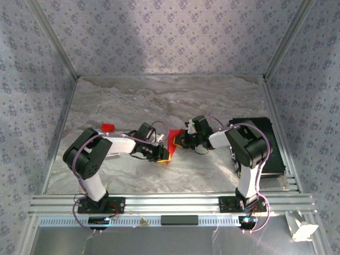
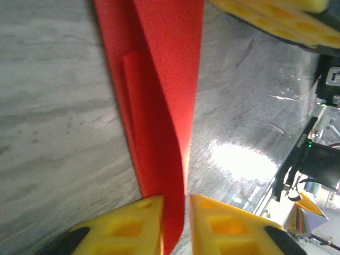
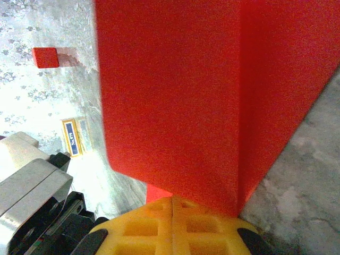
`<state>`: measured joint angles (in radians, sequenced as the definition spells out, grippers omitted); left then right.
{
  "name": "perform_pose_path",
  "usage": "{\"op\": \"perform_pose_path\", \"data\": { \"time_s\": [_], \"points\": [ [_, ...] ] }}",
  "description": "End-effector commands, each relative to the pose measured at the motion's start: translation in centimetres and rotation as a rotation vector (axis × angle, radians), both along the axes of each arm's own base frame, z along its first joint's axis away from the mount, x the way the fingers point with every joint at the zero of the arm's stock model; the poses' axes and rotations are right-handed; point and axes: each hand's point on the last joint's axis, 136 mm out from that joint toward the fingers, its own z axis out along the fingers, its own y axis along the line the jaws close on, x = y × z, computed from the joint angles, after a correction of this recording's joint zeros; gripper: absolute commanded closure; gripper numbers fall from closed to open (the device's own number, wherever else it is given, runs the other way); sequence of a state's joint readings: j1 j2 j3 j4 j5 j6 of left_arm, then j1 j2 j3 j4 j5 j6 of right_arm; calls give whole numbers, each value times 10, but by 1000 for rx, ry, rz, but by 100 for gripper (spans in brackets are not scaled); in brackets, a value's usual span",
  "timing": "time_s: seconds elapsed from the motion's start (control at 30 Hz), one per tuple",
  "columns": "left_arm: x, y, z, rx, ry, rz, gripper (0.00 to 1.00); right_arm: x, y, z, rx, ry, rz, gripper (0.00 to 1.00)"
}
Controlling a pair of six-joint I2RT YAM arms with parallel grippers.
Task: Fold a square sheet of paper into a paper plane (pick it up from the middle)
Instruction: Fold the wing for the fifth time at the center of the table.
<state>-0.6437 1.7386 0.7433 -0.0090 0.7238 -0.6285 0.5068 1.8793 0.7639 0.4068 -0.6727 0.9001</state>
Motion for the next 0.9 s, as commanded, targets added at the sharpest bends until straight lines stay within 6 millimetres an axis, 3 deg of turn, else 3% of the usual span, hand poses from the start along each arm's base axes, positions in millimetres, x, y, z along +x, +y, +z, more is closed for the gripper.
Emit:
{"op": "perform_pose_path", "data": {
  "time_s": [0.0,0.47,0.7,0.87],
  "points": [
    [-20,18,-20,99,71,-5,85,-9,-24,-36,-141,83,-59,94],
    [-26,18,-22,77,94,-3,95,-10,-24,-38,-144,86,-61,94],
    [-21,21,-14,88,48,8,80,-10,-24,-38,-144,86,-61,94],
    [-20,24,-13,107,31,10,79,-9,-24,-37,-144,84,-60,94]
  ]
}}
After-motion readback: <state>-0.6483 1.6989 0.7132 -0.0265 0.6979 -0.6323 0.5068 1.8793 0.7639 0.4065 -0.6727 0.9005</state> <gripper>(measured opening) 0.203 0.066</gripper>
